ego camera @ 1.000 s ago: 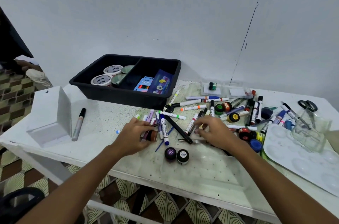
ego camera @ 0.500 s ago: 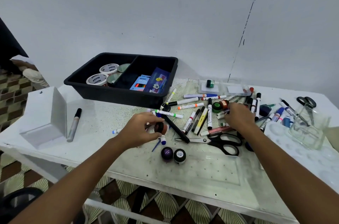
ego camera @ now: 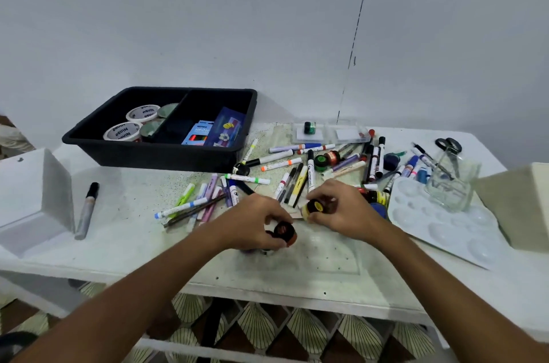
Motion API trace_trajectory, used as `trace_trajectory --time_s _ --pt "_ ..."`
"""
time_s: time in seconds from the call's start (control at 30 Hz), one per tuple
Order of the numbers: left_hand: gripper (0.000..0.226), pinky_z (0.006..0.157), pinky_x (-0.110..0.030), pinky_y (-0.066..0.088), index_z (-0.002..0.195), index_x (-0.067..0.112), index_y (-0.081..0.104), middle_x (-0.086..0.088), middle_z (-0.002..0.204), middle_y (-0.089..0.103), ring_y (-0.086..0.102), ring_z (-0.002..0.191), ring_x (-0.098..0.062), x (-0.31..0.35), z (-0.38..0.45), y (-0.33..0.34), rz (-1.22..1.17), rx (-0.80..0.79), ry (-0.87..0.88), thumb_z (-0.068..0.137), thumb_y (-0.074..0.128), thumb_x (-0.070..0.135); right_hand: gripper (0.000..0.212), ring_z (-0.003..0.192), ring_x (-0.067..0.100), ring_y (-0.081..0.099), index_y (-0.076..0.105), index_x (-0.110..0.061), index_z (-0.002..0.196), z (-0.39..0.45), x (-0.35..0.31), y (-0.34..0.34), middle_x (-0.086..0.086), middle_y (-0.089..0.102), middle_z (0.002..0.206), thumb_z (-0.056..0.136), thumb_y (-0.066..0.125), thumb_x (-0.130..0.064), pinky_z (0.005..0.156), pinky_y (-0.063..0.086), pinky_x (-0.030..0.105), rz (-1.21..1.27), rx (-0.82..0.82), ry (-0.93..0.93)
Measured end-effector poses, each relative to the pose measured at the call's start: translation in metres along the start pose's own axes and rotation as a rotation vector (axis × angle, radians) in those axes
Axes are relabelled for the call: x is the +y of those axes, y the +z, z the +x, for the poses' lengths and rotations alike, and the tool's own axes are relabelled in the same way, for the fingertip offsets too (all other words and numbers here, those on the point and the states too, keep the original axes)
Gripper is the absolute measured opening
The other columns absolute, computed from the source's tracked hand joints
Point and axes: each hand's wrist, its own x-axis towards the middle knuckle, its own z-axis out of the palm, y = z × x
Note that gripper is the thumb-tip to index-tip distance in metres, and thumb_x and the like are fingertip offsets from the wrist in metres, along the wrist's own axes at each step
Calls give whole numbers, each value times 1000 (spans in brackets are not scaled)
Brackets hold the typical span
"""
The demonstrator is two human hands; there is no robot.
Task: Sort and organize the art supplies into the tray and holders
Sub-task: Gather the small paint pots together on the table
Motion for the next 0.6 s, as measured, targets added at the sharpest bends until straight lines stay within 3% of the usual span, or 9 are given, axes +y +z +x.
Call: trace_trajectory --time_s 0.07,0.13,0.2,0.27,0.33,0.43,0.6 --pt "40 64 -13 39 107 18 72 7 91 65 54 74 -4 3 0 5 20 -25 19 71 76 35 35 86 14 58 71 -16 106 -9 -1 2 0 59 93 73 81 -22 80 50 34 17 -107 -36" --pt "41 66 -23 46 105 18 73 1 94 66 59 78 -12 4 -2 11 31 -32 20 69 73 37 40 84 3 56 69 -16 112 -17 -1 4 -7 58 92 74 81 -23 75 47 22 18 -180 -33" --pt "40 67 -27 46 104 17 74 -1 94 64 59 80 -15 5 -3 16 62 -21 16 69 73 35 44 79 -6 52 66 -16 116 -23 0 11 -15 55 92 75 80 -22 67 39 9 -9 -195 -18" --pt "35 65 -26 43 103 17 74 -3 92 62 57 80 -17 6 -2 22 96 -15 26 71 74 31 45 83 -5 51 65 -18 119 -27 3 19 -14 54 98 76 78 -23 66 36 6 -60 -198 -20" --pt "31 65 -25 39 102 16 74 -4 90 60 55 80 -16 7 -1 26 107 -17 31 74 74 28 44 95 3 49 64 -18 120 -29 5 26 -9 54 107 78 76 -26 75 37 9 -127 -195 -41" --pt "32 67 -26 43 100 14 71 -2 90 62 55 79 -15 5 -1 29 89 7 8 71 75 24 42 109 13 47 64 -17 120 -30 6 32 -1 56 115 81 73 -27 89 40 28 -192 -189 -56" --pt "30 71 -24 42 101 11 72 -4 94 63 55 86 -17 6 0 27 100 1 26 72 75 19 38 112 13 43 65 -20 120 -30 5 36 -2 54 117 84 71 -29 91 39 30 -229 -174 -56"
